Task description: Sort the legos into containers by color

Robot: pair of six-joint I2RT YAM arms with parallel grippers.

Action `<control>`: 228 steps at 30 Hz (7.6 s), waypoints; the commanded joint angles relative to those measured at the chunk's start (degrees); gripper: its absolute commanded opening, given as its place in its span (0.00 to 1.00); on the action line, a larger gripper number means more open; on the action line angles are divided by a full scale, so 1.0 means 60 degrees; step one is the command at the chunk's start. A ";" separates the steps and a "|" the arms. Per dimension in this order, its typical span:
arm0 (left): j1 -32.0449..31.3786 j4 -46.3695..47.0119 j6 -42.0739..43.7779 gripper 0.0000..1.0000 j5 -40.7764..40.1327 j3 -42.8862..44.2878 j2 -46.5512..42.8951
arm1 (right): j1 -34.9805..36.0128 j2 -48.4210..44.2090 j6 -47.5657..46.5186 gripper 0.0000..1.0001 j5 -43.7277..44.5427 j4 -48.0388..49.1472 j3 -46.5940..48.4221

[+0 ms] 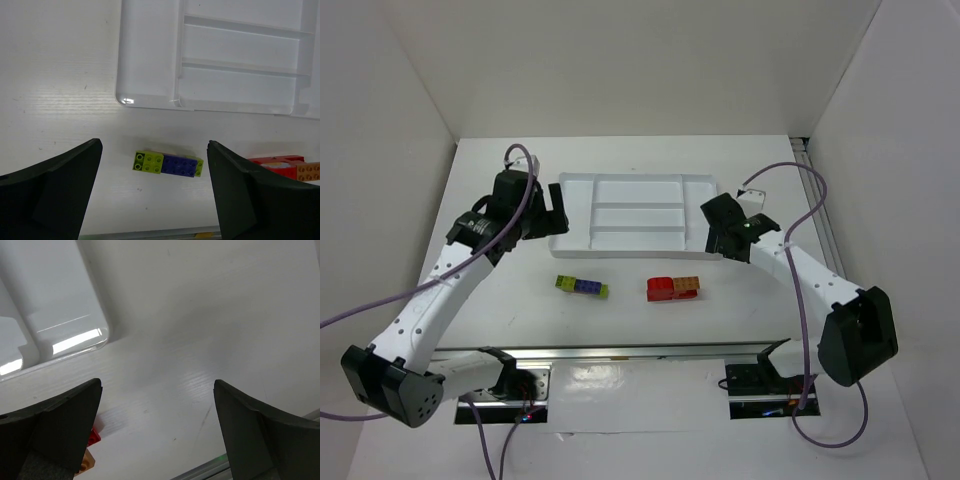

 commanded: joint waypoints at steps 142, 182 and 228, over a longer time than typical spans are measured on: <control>-0.2584 0.6822 0.0174 0.00 0.9790 0.0949 0.0697 | 0.0264 -0.3821 -0.0941 0.84 -1.4191 1.1730 -0.1681; -0.1941 0.6719 -0.0176 0.00 0.9248 0.0481 0.0551 | 0.0806 -0.3789 -0.1453 0.00 -1.2727 1.0254 -0.2148; 0.0799 0.3202 0.1390 0.00 0.9041 -0.0091 0.2060 | -0.0058 0.7738 -0.2229 0.73 -0.3512 0.5022 0.7036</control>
